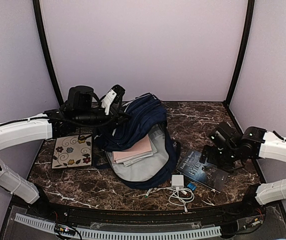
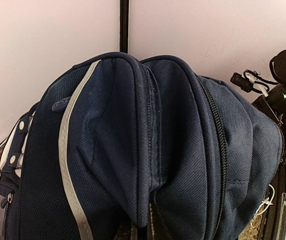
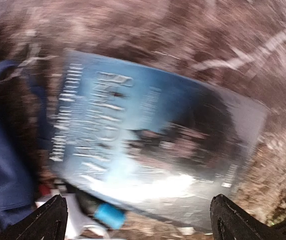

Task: Pack the student bag
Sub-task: Adjust the book in the largest pocket of the bag, then move the book to the center of the board.

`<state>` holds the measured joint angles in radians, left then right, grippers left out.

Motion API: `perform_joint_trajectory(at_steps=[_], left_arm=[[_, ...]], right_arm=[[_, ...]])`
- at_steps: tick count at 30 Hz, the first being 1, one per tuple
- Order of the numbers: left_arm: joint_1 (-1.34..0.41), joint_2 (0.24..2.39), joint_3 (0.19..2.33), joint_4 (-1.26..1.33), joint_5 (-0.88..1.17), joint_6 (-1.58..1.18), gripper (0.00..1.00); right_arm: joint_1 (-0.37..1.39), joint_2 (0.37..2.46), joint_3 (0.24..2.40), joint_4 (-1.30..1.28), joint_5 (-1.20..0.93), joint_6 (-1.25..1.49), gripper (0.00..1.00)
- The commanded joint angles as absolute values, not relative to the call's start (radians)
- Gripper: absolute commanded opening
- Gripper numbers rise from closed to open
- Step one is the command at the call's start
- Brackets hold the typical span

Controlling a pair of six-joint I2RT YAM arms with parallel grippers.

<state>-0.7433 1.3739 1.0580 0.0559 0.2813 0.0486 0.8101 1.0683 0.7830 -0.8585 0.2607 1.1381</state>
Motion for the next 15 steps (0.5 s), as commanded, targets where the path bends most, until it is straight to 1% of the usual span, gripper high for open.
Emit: perform_joint_trajectory(at_steps=[1, 5, 8, 11, 15], left_arm=[[-0.75, 1.322, 1.116, 0.212, 0.324, 0.067, 0.0], [-0.75, 1.321, 1.115, 0.209, 0.322, 0.068, 0.0], [-0.751, 1.322, 1.116, 0.21, 0.325, 0.066, 0.0], [-0.75, 1.321, 1.117, 0.206, 0.326, 0.067, 0.0], [-0.75, 1.32, 1.117, 0.21, 0.326, 0.068, 0.0]], right_arm=[[0.738, 0.975, 0.675, -0.978, 0.252, 1.222, 1.0], [0.711, 0.878, 0.56, -0.92, 0.224, 1.279, 1.0], [0.692, 0.828, 0.438, -0.736, 0.124, 1.301, 1.0], [0.659, 0.869, 0.332, -0.546, -0.005, 1.294, 1.0], [0.637, 0.934, 0.282, -0.399, -0.064, 1.272, 0.99]])
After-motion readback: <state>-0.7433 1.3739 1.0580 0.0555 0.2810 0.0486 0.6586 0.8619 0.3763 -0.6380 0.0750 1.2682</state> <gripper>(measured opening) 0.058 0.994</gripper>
